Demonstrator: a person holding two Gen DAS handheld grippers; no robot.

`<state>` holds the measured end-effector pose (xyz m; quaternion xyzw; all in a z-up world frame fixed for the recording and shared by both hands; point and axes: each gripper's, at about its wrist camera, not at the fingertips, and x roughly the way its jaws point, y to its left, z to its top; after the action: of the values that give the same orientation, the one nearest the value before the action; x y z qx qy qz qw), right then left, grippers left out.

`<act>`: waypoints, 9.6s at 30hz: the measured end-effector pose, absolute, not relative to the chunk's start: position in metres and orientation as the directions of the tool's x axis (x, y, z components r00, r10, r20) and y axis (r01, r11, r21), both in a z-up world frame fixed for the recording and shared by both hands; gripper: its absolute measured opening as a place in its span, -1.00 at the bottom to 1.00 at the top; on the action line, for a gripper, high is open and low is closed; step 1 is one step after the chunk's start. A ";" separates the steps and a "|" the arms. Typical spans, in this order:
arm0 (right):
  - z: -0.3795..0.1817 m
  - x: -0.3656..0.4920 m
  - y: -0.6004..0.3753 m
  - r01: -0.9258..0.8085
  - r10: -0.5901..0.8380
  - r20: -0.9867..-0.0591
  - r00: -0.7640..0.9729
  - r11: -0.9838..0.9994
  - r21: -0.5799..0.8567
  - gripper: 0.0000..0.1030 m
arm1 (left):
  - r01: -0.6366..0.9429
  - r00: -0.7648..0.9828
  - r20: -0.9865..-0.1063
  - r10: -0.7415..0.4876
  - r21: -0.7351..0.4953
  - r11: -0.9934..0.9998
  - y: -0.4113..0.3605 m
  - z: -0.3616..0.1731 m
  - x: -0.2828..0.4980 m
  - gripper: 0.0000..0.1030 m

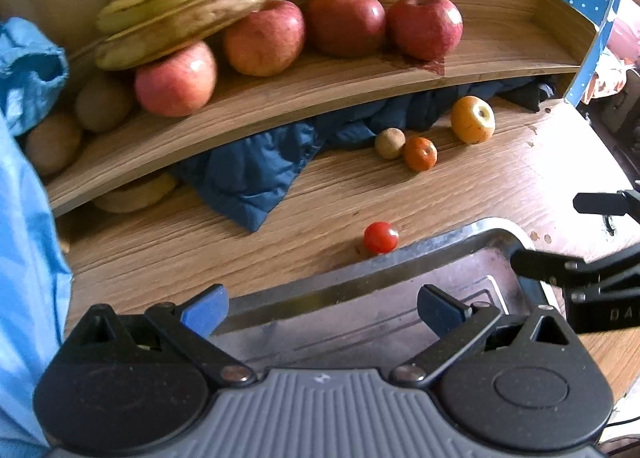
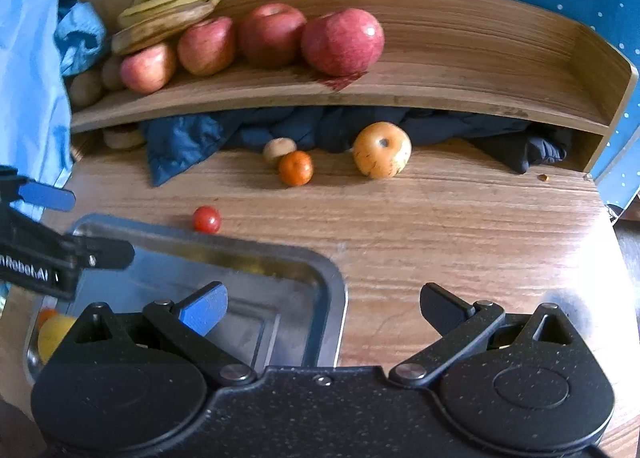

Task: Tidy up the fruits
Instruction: 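Grasp a cherry tomato with left tool while right tool grasps a mandarin, then carry tomato with left tool onto tray while right tool carries mandarin there, then open both tools and lift them away from the tray, then move left tool to the small brown fruit while right tool moves to the yellow-orange apple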

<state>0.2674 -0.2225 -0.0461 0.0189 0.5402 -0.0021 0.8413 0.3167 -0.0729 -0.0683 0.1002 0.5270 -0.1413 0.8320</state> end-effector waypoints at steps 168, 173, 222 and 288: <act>-0.048 0.184 -0.214 -0.131 0.237 -0.905 0.354 0.970 0.203 -0.37 | 0.291 0.437 -0.868 -0.234 -0.109 0.950 -0.119 -0.090 0.221 -0.40; -0.043 0.180 -0.216 -0.143 0.235 -0.901 0.364 0.970 0.195 -0.27 | 0.262 0.462 -0.858 -0.226 -0.111 0.959 -0.116 -0.080 0.214 -0.19; -0.018 0.160 -0.200 -0.266 0.223 -0.909 0.353 0.955 0.131 0.99 | 0.106 0.464 -0.885 0.019 0.077 0.991 -0.062 -0.041 0.169 0.99; -0.060 0.287 -0.258 0.057 0.024 -0.912 0.410 0.997 0.052 0.99 | 0.267 0.429 -0.895 -0.119 0.000 0.964 -0.126 -0.084 0.373 0.99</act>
<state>0.2866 -0.2581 -0.0603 0.0375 0.5430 -0.0097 0.8389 0.3733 -0.1258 -0.0844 0.0707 0.5217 -0.1146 0.8424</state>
